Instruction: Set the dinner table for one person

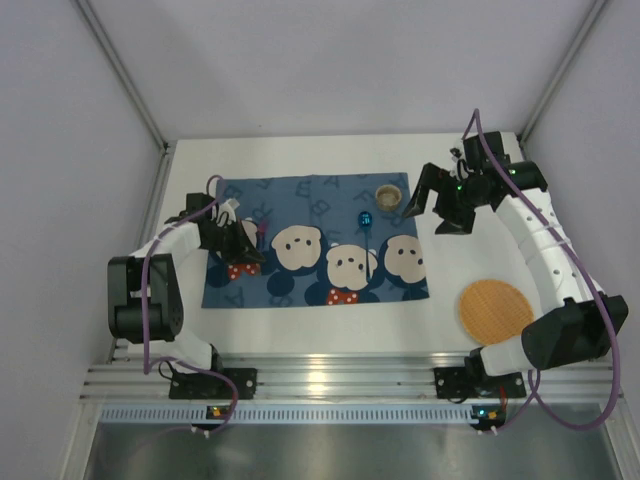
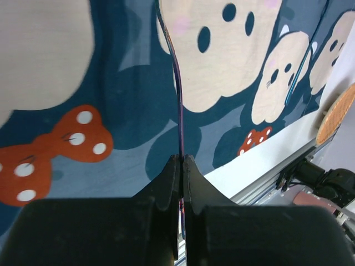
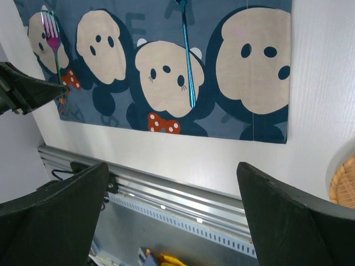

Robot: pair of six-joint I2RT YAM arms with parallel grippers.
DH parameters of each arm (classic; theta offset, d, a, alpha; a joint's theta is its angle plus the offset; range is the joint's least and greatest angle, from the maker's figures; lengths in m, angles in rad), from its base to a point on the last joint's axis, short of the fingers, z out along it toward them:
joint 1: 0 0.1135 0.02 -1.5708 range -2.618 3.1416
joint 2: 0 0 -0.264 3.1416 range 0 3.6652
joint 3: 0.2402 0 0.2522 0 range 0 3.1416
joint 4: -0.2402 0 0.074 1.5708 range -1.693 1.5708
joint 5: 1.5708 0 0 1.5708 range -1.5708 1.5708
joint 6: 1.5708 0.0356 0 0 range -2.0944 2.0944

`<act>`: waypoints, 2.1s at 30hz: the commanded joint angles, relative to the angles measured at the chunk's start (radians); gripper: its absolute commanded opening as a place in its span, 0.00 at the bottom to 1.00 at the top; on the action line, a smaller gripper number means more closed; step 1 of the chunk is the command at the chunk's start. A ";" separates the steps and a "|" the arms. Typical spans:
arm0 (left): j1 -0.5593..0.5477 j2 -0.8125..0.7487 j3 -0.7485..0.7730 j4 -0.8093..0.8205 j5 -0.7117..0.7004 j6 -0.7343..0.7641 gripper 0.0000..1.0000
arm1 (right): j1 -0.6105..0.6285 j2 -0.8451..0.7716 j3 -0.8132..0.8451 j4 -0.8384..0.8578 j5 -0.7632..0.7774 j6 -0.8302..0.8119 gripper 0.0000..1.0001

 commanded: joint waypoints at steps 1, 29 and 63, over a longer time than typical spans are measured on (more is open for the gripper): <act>0.035 0.012 0.011 0.028 0.036 0.034 0.00 | 0.004 -0.003 -0.017 0.043 -0.032 -0.020 1.00; 0.052 0.075 0.117 0.008 -0.189 0.005 0.41 | 0.006 -0.047 -0.174 0.083 0.012 -0.039 1.00; -0.379 -0.417 0.042 -0.028 -0.218 -0.219 0.37 | -0.304 0.230 -0.496 0.201 0.532 -0.045 0.76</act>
